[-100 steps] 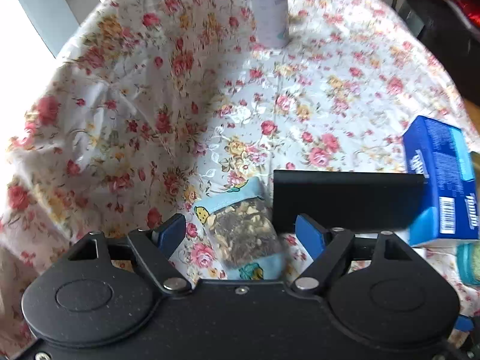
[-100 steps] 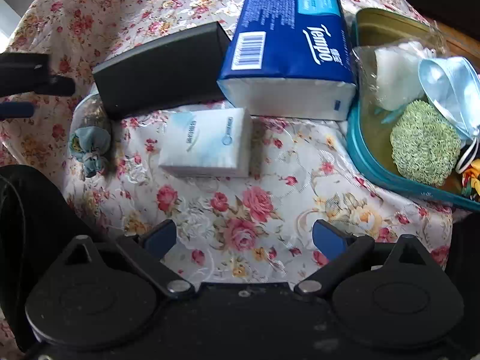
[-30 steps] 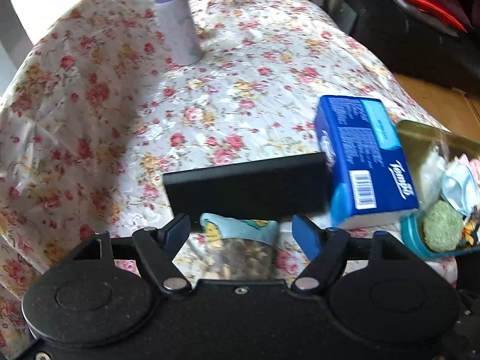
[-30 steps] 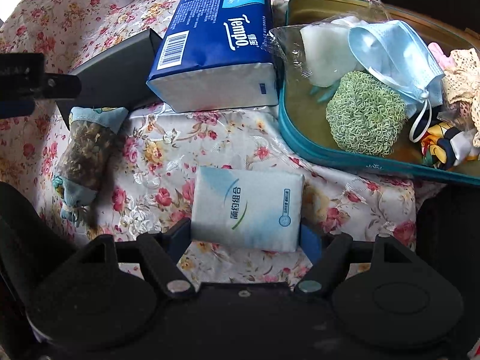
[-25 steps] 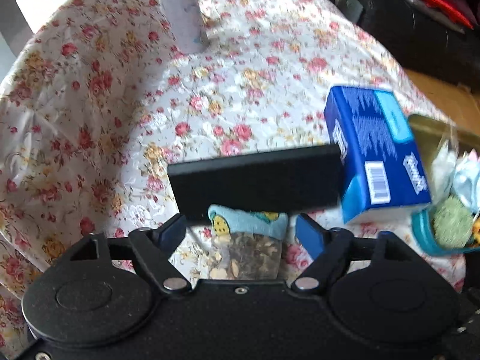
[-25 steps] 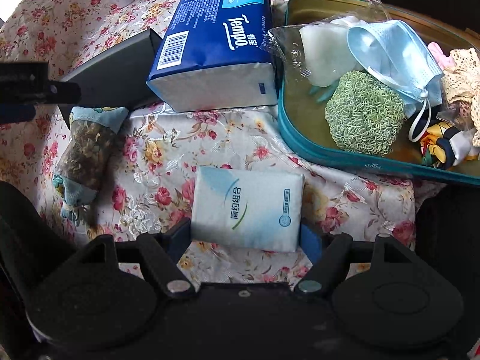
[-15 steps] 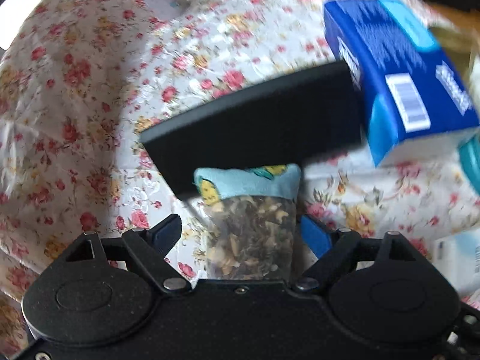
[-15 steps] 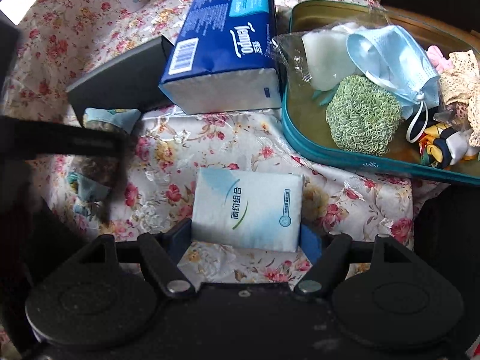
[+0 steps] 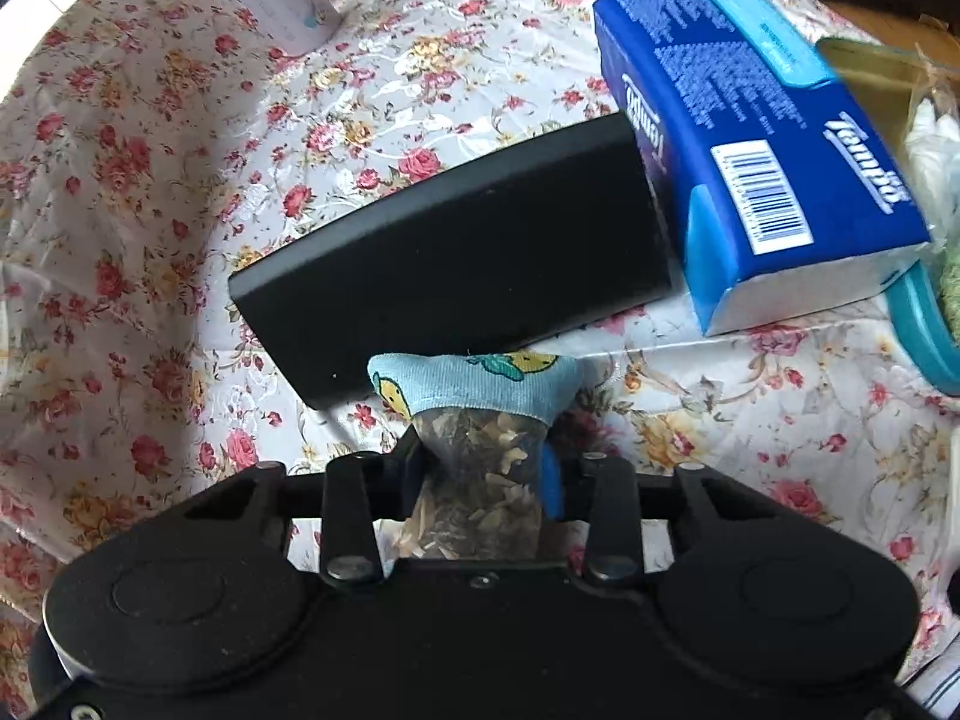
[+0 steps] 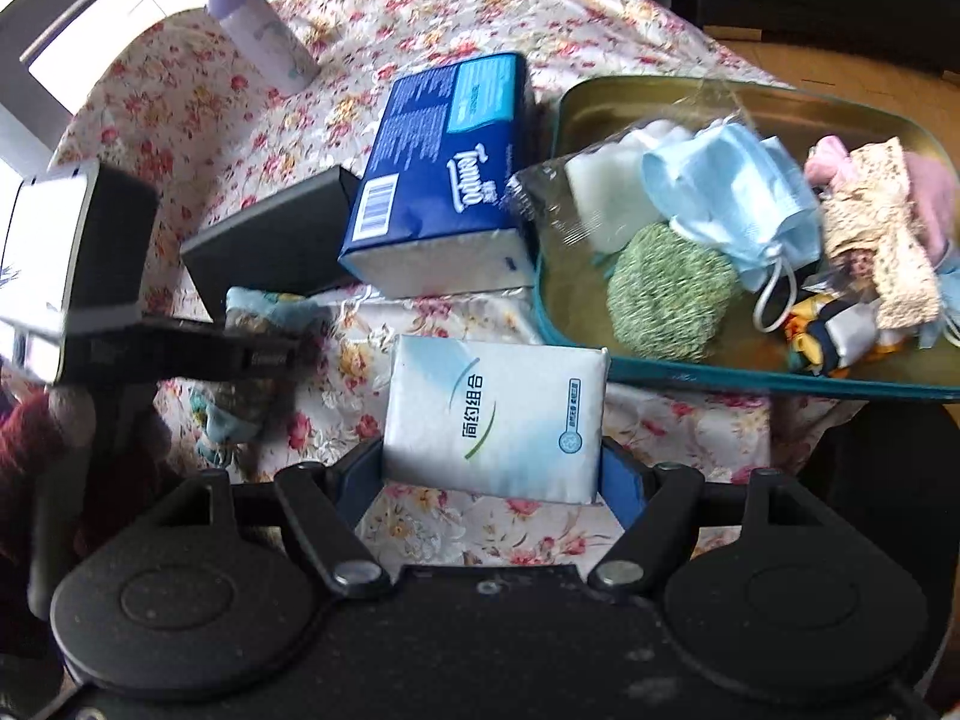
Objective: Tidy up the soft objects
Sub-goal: 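Carry the sachet with left tool while right tool carries the tissue packet to the tray, then open left tool releasing the sachet into the tray while right tool drops the packet there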
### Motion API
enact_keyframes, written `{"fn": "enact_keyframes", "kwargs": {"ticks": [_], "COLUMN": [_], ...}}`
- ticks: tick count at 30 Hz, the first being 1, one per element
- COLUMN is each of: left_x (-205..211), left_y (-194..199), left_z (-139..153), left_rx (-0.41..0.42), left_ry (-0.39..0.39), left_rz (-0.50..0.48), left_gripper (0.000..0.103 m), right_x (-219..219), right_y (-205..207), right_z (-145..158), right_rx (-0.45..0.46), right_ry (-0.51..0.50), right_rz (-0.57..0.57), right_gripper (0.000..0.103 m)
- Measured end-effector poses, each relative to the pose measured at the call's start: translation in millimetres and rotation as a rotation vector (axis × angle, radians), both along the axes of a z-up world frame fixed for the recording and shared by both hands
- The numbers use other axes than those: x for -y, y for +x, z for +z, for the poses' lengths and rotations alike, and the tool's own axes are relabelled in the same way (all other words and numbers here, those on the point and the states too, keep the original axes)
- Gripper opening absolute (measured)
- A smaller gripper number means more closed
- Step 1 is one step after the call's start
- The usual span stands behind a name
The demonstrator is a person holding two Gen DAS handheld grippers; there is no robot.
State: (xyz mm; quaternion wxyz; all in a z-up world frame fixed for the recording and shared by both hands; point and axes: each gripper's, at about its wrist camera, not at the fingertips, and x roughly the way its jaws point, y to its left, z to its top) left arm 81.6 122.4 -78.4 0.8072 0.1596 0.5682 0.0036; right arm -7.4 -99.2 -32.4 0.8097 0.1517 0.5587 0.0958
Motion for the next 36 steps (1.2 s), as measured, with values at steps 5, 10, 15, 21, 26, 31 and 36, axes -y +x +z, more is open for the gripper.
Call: {"fn": "enact_keyframes", "kwargs": {"ticks": [5, 10, 15, 21, 26, 31, 36], "left_x": [-4, 2, 21, 56, 93, 125, 158], "left_y": [-7, -18, -23, -11, 1, 18, 34], "left_z": [17, 46, 88, 121, 131, 128, 120], "left_rx": [0.000, 0.051, 0.131, 0.173, 0.181, 0.149, 0.134], "left_ry": [-0.089, -0.131, -0.176, -0.247, -0.276, -0.325, -0.327], "left_rz": [0.021, 0.007, -0.054, -0.152, -0.232, -0.284, -0.305], "left_gripper": [0.035, 0.035, 0.036, 0.036, 0.036, 0.036, 0.036], "right_x": [17, 35, 58, 94, 125, 153, 179], "right_y": [-5, -14, -21, -24, -23, -21, -18], "right_z": [11, 26, 42, 50, 47, 43, 32], "right_rx": [0.022, 0.055, 0.098, 0.126, 0.130, 0.127, 0.104], "right_ry": [0.007, 0.031, 0.034, 0.015, -0.019, -0.055, -0.073], "right_rz": [-0.028, -0.055, -0.102, -0.208, -0.298, -0.377, -0.448], "right_gripper": [0.074, 0.074, 0.074, 0.074, 0.074, 0.074, 0.074]}}
